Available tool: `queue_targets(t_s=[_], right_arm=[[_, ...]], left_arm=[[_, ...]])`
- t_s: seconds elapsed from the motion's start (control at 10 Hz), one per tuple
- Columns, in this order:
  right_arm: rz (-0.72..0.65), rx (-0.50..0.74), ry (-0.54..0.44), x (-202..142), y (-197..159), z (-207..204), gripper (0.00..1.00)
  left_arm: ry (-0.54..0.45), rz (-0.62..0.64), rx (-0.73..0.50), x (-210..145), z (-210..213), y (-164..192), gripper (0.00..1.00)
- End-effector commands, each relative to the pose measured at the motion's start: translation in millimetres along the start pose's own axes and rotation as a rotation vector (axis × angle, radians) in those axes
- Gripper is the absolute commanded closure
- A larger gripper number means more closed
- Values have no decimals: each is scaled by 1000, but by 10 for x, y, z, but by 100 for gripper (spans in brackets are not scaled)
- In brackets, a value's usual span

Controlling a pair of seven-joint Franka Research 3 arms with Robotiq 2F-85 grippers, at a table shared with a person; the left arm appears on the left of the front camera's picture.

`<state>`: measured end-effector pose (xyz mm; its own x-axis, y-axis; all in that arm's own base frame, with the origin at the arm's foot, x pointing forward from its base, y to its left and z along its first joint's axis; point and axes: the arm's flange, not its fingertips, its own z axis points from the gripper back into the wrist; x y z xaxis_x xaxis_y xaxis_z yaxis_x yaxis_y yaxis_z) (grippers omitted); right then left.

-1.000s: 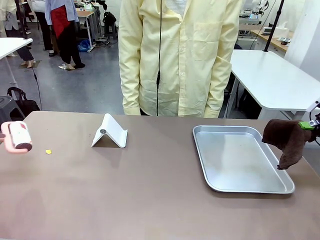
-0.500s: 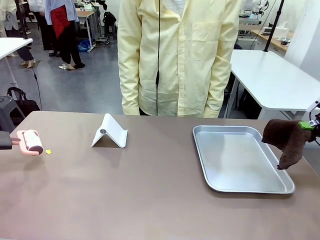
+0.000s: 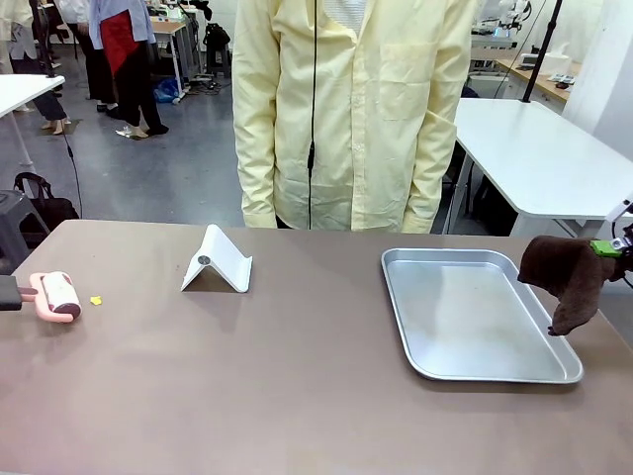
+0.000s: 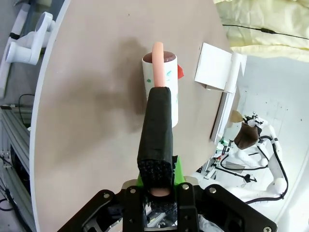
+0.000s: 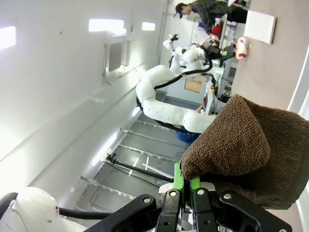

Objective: Clean the surface of the table.
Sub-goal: Clean the area not pointed to by the person.

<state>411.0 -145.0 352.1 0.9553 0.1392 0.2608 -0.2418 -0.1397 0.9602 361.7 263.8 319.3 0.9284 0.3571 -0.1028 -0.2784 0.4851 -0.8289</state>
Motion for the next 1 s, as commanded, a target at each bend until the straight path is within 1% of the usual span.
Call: queue_targets(t_s=[0.0, 0.2, 0.5, 0.8, 0.9], right_arm=[[-11, 11, -10, 46, 49, 8, 94], [-11, 11, -10, 46, 49, 8, 94], [-11, 11, -10, 46, 49, 8, 94], [-11, 11, -10, 46, 49, 8, 94], [-11, 11, -10, 46, 49, 8, 94]], left_arm=[[8, -22, 23, 5, -131, 16, 78], [-15, -4, 86, 96, -309, 14, 78], [48, 17, 127, 316, -597, -99, 78], [107, 9, 154, 545, -883, -362, 78], [112, 2, 153, 599, -955, -455, 78]])
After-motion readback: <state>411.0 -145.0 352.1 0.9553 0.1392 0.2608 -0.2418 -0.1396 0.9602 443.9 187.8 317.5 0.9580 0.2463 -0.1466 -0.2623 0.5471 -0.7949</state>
